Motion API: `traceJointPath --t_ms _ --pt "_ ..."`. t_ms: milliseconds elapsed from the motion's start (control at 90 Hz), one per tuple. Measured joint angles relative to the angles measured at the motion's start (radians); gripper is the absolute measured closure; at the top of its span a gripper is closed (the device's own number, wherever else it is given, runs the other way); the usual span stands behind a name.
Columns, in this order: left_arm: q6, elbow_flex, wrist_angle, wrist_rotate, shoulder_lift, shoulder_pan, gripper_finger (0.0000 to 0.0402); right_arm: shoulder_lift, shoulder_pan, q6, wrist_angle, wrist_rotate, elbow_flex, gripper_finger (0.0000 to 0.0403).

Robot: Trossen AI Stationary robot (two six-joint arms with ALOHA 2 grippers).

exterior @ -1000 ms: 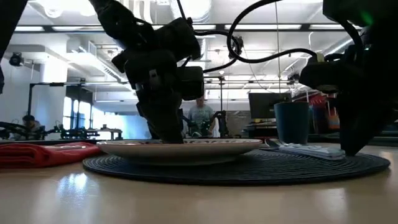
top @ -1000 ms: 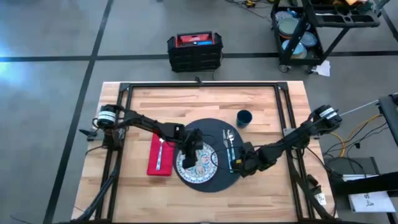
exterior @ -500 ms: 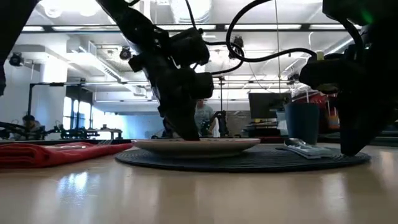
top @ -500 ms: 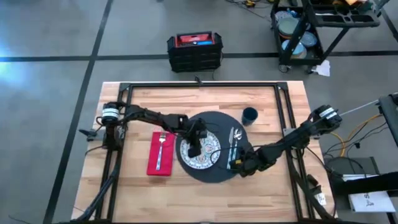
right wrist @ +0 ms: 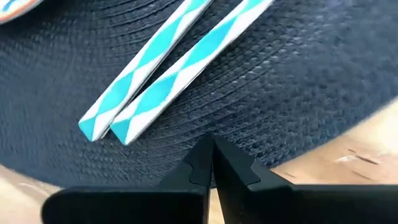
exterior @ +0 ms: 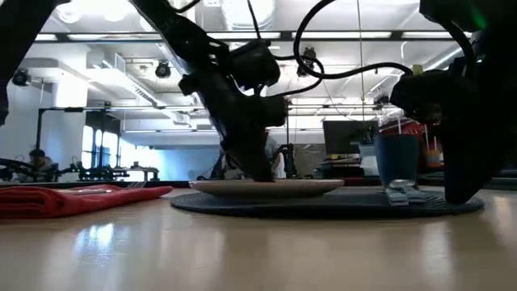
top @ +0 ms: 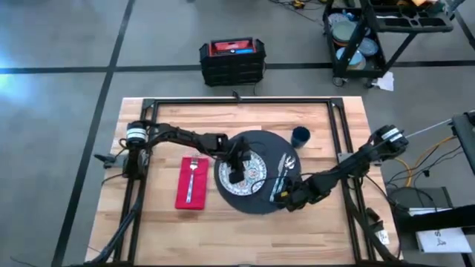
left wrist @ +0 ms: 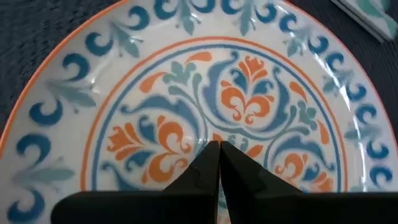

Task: Set table place
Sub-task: Adjust the black placemat

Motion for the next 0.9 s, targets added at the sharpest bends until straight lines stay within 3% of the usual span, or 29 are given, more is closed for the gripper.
traceJointPath --t_ms 189,411,644,900 --pt "-0.01 0.011 -0.165 0.001 -0.051 0.004 0.0402 -0.01 0.014 0.059 0.013 0.043 -0.003 0.0403" --pt "0.008 -0.04 -0.174 -0.033 -0.179 -0.004 0.0402 -0.014 0.015 0.061 0.004 0.08 0.009 0.0403" --pt "0.18 -0.092 -0.171 -0.26 -0.278 0.036 0.0402 -0.014 0.024 0.07 0.006 0.173 0.093 0.0403" --pt "0.291 -0.05 -0.131 -0.045 -0.185 0.284 0.0402 0.008 0.05 0.133 0.001 0.288 0.167 0.0403"
